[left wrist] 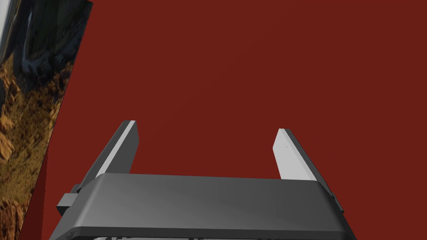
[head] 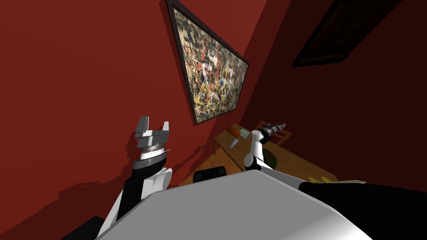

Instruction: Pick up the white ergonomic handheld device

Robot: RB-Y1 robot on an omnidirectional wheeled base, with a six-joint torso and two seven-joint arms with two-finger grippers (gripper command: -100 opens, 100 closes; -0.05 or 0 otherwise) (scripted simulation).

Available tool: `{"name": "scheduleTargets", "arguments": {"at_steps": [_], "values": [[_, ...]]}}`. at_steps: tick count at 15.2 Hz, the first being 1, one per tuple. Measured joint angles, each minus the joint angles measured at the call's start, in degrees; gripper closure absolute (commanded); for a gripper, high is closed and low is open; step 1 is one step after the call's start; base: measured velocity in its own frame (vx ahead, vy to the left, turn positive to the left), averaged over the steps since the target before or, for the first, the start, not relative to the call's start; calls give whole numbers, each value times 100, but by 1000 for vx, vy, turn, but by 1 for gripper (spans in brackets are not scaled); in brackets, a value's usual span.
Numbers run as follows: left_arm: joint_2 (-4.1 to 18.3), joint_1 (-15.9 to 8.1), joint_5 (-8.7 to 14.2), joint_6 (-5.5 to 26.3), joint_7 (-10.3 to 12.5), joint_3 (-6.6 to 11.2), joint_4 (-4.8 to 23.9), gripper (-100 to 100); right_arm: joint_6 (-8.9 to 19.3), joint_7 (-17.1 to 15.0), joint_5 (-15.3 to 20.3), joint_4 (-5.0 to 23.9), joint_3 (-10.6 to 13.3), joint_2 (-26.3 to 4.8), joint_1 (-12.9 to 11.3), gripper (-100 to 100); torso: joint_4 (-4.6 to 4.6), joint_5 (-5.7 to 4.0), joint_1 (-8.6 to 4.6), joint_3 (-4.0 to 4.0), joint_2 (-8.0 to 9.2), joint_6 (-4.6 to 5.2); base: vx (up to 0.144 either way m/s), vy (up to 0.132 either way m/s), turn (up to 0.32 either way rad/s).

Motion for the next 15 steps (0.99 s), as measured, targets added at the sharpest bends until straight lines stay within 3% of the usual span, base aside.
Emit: {"name": "scheduleTargets", "arguments": {"at_steps": [2,4,8,9,10,15], "values": [[0,0,0,0,0,0,0,0,26,77,-117,116,-172,38,-119,-100,0,0,0,1,2,1,6,2,3],[0,0,0,0,0,0,0,0,-60,102,-305,444,-377,-2,-359,-100,0,0,0,1,1,-1,7,3,15],[0,0,0,0,0,0,0,0,2,349,-708,660,-869,99,-703,-100,0,1,1,1,2,2,8,3,8],[0,0,0,0,0,0,0,0,-3,353,-726,763,-895,78,-735,-100,1,0,0,2,3,1,0,0,0],[0,0,0,0,0,0,0,0,-45,317,-718,878,-885,50,-762,-100,1,0,0,2,4,1,0,0,0],[0,0,0,0,0,0,0,0,-230,362,-1127,1615,-1339,30,-1263,-100,0,0,2,0,1,-1,7,3,7]]}}
